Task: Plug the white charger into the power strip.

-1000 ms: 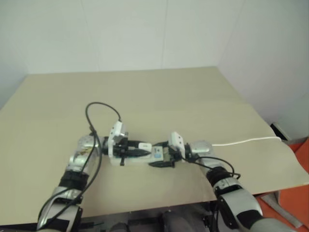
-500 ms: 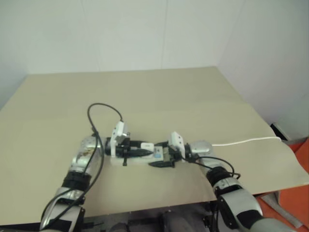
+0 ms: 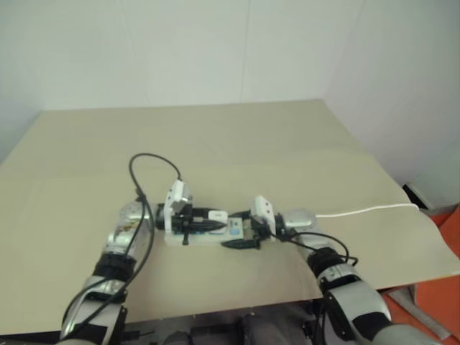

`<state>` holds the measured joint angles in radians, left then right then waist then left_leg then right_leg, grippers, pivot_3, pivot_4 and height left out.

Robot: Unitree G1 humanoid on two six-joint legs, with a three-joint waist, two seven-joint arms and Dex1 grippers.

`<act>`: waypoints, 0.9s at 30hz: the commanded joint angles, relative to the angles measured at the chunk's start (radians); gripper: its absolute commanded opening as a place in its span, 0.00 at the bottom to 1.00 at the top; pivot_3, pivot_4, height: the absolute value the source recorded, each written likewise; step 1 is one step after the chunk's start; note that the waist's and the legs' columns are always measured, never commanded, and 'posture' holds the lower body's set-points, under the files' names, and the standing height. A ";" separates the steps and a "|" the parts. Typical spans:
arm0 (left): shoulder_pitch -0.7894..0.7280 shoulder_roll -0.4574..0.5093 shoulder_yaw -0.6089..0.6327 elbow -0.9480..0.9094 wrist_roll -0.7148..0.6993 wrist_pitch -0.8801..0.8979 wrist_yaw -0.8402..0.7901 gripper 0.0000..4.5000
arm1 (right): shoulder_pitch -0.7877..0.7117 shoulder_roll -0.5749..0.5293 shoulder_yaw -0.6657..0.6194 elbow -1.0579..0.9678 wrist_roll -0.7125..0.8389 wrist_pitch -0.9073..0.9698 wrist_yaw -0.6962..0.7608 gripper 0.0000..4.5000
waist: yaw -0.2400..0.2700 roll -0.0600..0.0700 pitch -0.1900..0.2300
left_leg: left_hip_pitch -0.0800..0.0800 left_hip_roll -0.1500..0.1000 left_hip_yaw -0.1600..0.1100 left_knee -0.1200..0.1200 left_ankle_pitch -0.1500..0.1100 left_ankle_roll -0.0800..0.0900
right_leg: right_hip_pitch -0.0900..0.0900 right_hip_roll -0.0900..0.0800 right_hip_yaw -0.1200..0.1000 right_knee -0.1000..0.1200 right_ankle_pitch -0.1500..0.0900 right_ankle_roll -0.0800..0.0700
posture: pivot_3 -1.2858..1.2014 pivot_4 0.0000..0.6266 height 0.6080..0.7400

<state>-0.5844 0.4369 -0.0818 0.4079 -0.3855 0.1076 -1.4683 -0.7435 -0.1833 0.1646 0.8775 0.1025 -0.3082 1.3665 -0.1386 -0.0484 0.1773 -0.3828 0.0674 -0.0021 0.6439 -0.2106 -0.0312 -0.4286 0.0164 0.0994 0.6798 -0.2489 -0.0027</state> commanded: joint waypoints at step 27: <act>0.052 0.024 0.001 0.024 0.023 -0.117 -0.032 0.22 | 0.009 0.019 0.022 0.005 -0.006 0.015 0.023 0.77 | -0.006 0.000 0.000 | 0.002 0.000 0.000 -0.001 0.000 0.000 | 0.003 0.000 0.000 -0.001 0.000 0.000 | 0.52 0.24 1.00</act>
<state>-0.5447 0.4393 -0.0818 0.4204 -0.3760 0.0147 -1.4858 -0.7436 -0.1760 0.1696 0.8771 0.1010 -0.3028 1.3742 -0.1443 -0.0484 0.1773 -0.3806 0.0677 -0.0021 0.6425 -0.2109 -0.0308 -0.4250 0.0168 0.0995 0.6785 -0.2491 -0.0025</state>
